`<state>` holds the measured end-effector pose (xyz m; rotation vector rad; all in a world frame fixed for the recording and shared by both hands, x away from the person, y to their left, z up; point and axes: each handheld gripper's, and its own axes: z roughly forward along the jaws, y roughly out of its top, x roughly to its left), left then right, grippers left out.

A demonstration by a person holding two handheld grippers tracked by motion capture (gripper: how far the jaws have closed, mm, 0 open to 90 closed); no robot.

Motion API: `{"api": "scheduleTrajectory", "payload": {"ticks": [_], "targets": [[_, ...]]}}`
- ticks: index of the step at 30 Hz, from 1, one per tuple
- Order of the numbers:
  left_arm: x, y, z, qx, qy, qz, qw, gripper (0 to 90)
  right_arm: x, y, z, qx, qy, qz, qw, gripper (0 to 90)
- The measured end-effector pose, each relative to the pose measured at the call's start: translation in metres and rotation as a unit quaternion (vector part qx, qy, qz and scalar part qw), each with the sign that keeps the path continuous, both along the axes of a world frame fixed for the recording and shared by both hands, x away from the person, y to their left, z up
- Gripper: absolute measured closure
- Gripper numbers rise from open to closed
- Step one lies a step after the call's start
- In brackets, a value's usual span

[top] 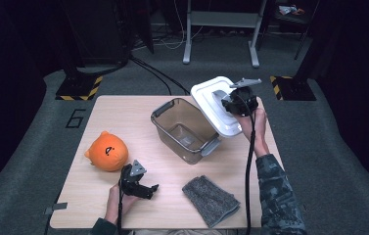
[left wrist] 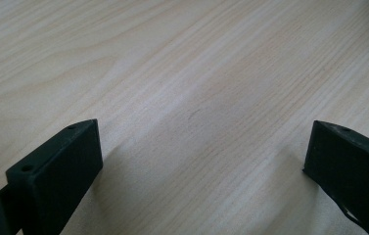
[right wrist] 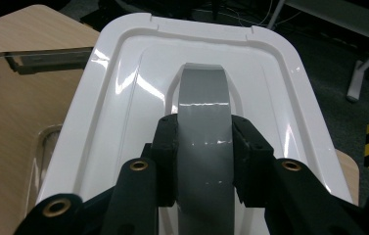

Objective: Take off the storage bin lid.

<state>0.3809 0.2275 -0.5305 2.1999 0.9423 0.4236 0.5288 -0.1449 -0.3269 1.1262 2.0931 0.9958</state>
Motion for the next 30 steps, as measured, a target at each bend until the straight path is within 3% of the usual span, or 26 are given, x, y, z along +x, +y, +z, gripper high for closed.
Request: {"api": "scheduleTrajectory", "payload": {"ticks": [9, 19, 30], "targets": [[0.0, 0.0, 0.0, -0.001, -0.002, 0.001, 1.0, 0.2, 0.007, -0.02, -0.007, 0.006, 0.002, -0.039, 0.9992, 66.6], [0.0, 0.0, 0.0, -0.001, -0.002, 0.002, 1.0, 0.2, 0.013, -0.04, -0.022, 0.006, 0.001, -0.09, 0.9959, 66.5], [0.0, 0.0, 0.0, -0.001, -0.002, 0.001, 1.0, 0.3, 0.02, -0.054, -0.054, -0.002, 0.024, -0.124, 0.9919, 66.5]]}}
